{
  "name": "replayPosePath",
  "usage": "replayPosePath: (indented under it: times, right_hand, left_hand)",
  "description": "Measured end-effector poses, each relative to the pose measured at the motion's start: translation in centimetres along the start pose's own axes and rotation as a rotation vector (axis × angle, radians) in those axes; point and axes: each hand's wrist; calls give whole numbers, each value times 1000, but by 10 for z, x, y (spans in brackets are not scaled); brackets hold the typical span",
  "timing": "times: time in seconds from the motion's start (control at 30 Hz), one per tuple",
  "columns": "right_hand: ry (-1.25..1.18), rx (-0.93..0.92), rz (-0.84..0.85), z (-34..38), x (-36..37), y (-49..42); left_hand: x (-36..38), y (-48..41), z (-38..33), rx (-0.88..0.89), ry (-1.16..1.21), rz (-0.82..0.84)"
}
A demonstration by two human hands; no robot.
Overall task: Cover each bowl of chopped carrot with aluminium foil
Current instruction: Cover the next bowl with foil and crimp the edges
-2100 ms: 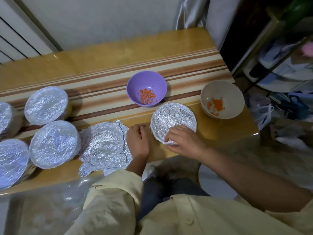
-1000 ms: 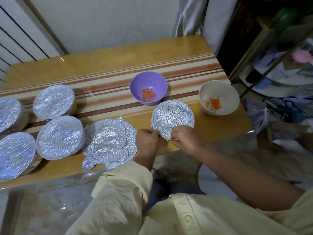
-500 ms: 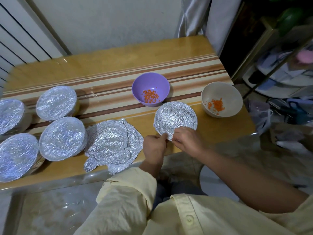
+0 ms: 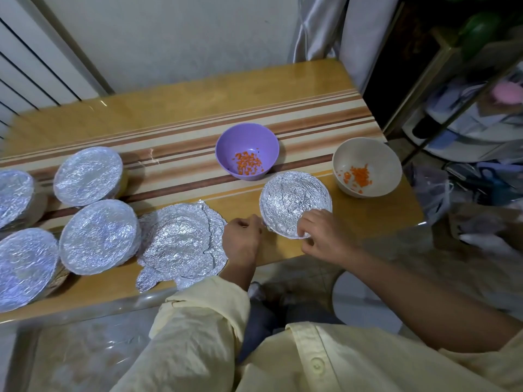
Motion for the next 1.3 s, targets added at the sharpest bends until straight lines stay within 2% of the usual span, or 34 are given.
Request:
replayPosePath:
  times: [0.13, 0.5, 0.8, 0.93, 1.3]
  right_hand:
    - [36, 4, -17, 8, 2, -7]
    - [69, 42, -20, 27, 10, -19]
    - [-13, 83, -6, 24, 11, -19]
    - [-20, 76, -1, 22, 12, -18]
    - [-29, 97, -27, 24, 14, -19]
  left_hand:
    - [9, -7, 6, 8, 8, 49]
    - [27, 2, 9, -80, 11, 50]
    - [27, -5, 12, -46, 11, -42]
    - [25, -5, 3, 9, -56, -13]
    - [25, -2, -3, 19, -104, -9]
Point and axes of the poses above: each hand's wrist, its own y-axis away from the middle knuckle, its own x-axis out of the palm, z = x × y, and after that the axes turned 2 degrees about -z, right-handed
